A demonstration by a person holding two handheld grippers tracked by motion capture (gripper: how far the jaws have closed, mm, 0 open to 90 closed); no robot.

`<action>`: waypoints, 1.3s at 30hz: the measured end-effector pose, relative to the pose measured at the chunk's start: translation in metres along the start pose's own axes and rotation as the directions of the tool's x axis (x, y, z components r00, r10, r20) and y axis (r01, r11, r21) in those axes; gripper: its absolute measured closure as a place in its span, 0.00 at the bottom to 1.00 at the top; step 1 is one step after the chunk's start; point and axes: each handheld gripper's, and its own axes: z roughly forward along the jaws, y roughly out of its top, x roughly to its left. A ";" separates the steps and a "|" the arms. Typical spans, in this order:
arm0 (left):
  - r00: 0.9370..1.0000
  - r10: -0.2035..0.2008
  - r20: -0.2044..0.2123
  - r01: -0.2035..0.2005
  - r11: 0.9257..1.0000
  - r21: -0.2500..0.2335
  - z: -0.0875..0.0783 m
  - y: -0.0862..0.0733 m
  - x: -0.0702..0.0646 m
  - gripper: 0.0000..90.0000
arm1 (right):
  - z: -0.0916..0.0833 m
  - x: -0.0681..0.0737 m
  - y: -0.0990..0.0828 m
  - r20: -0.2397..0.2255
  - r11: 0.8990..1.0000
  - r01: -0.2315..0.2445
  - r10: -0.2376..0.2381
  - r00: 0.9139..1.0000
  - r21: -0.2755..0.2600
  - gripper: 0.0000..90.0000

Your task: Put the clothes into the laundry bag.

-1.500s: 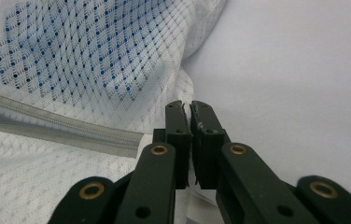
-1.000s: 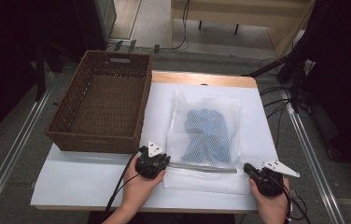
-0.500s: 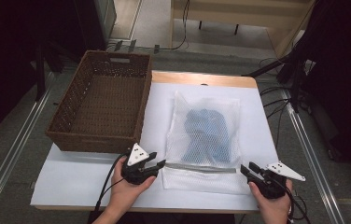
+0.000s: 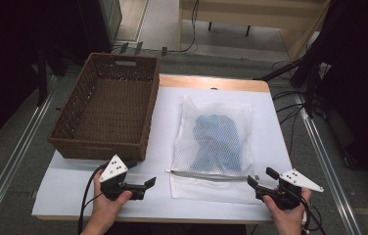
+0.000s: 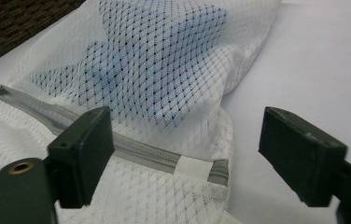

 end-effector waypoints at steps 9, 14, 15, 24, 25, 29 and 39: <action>0.998 -0.025 -0.050 0.024 0.999 -0.025 -0.027 -0.009 0.024 0.09 | -0.005 -0.005 0.001 0.008 1.000 -0.017 0.017 1.000 -0.010 0.13; 0.998 -0.015 -0.067 0.012 0.999 -0.049 -0.042 -0.012 0.036 0.03 | -0.008 -0.010 0.002 -0.003 0.999 -0.036 0.036 0.999 -0.011 0.09; 0.997 -0.024 -0.071 0.020 0.998 -0.061 -0.046 -0.012 0.039 0.03 | -0.008 -0.011 0.002 0.002 0.999 -0.029 0.029 1.000 -0.014 0.09; 0.990 -0.031 -0.136 0.023 0.998 -0.060 -0.056 -0.021 0.059 0.00 | -0.012 -0.019 0.001 0.025 0.999 -0.050 0.051 0.998 -0.016 0.08; 0.990 -0.041 -0.133 0.033 0.997 -0.063 -0.057 -0.022 0.061 0.00 | -0.013 -0.020 0.001 0.027 0.999 -0.049 0.050 0.998 -0.017 0.08; 0.989 -0.050 -0.138 0.040 0.997 -0.073 -0.064 -0.022 0.068 0.00 | -0.015 -0.023 0.000 0.035 0.998 -0.051 0.052 0.998 -0.023 0.08; 0.981 -0.099 -0.167 0.080 0.990 -0.119 -0.089 -0.025 0.091 0.00 | -0.021 -0.032 -0.001 0.076 0.997 -0.063 0.066 0.995 -0.036 0.08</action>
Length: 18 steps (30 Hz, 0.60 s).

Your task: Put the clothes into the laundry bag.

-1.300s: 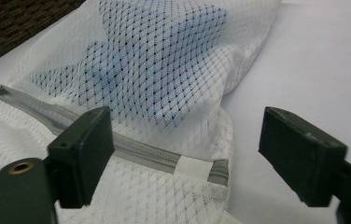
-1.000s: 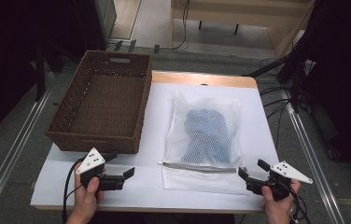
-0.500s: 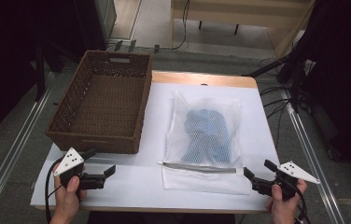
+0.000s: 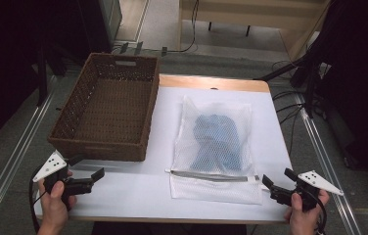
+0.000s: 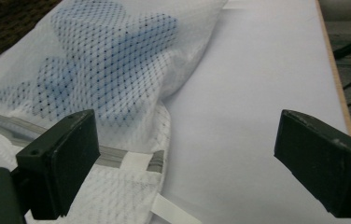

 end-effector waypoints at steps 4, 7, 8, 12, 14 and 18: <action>1.000 -0.012 -0.018 0.011 1.000 -0.008 -0.007 0.000 0.007 0.00 | -0.001 -0.002 -0.001 0.003 1.000 -0.012 0.012 1.000 -0.003 0.08; 0.999 -0.020 -0.025 0.020 1.000 -0.009 -0.008 -0.001 0.010 0.00 | 0.000 -0.002 -0.001 0.003 1.000 -0.011 0.011 1.000 -0.002 0.08; 1.000 -0.019 -0.022 0.019 1.000 -0.007 -0.007 -0.001 0.010 0.00 | 0.000 -0.002 -0.001 0.006 1.000 -0.007 0.007 1.000 -0.002 0.08; 1.000 -0.007 -0.015 0.007 1.000 0.005 -0.004 -0.001 0.007 0.00 | 0.001 -0.001 -0.001 0.009 1.000 -0.007 0.007 1.000 0.002 0.08; 1.000 0.001 -0.016 -0.001 1.000 0.012 -0.002 -0.001 0.005 0.00 | 0.001 0.000 0.000 0.009 1.000 0.001 -0.001 1.000 0.005 0.08; 1.000 0.019 -0.008 -0.019 0.999 0.033 0.003 -0.001 0.000 0.00 | 0.003 0.003 0.000 0.005 1.000 0.014 -0.014 1.000 0.008 0.09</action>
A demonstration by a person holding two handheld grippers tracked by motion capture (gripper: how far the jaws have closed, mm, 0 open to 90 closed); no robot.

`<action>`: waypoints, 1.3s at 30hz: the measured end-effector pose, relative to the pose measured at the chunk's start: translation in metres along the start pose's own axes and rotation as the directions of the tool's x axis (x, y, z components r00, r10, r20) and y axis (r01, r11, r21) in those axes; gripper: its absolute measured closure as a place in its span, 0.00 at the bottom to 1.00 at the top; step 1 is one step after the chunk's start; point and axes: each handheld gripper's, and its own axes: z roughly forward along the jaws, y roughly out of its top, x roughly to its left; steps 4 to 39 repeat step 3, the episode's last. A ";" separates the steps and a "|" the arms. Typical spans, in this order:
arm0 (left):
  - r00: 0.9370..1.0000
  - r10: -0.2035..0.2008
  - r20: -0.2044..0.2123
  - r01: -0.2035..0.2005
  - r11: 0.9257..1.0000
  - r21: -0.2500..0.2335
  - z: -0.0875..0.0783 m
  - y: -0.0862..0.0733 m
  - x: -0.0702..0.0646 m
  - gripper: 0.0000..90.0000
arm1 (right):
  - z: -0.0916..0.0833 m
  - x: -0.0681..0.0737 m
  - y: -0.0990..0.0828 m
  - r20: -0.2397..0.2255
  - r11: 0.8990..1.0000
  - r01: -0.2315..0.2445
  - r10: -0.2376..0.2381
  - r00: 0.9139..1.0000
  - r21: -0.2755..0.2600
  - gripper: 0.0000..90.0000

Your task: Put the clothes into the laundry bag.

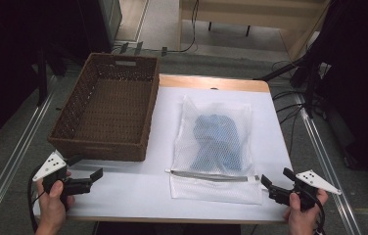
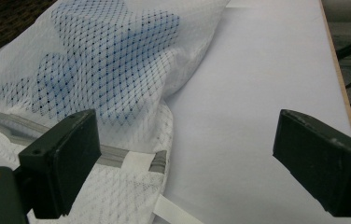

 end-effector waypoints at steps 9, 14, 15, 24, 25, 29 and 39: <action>1.000 0.005 0.009 -0.005 1.000 0.026 0.004 -0.001 -0.003 0.00 | 0.001 0.004 0.001 -0.008 1.000 0.000 0.000 1.000 -0.003 0.09; 1.000 0.005 0.009 -0.005 1.000 0.026 0.004 -0.001 -0.003 0.00 | 0.001 0.004 0.001 -0.008 1.000 0.000 0.000 1.000 -0.003 0.09; 1.000 0.005 0.009 -0.005 1.000 0.026 0.004 -0.001 -0.003 0.00 | 0.001 0.004 0.001 -0.008 1.000 0.000 0.000 1.000 -0.003 0.09; 1.000 0.005 0.009 -0.005 1.000 0.026 0.004 -0.001 -0.003 0.00 | 0.001 0.004 0.001 -0.008 1.000 0.000 0.000 1.000 -0.003 0.09; 1.000 0.005 0.009 -0.005 1.000 0.026 0.004 -0.001 -0.003 0.00 | 0.001 0.004 0.001 -0.008 1.000 0.000 0.000 1.000 -0.003 0.09; 1.000 0.005 0.009 -0.005 1.000 0.026 0.004 -0.001 -0.003 0.00 | 0.001 0.004 0.001 -0.008 1.000 0.000 0.000 1.000 -0.003 0.09; 1.000 0.005 0.009 -0.005 1.000 0.026 0.004 -0.001 -0.003 0.00 | 0.001 0.004 0.001 -0.008 1.000 0.000 0.000 1.000 -0.003 0.09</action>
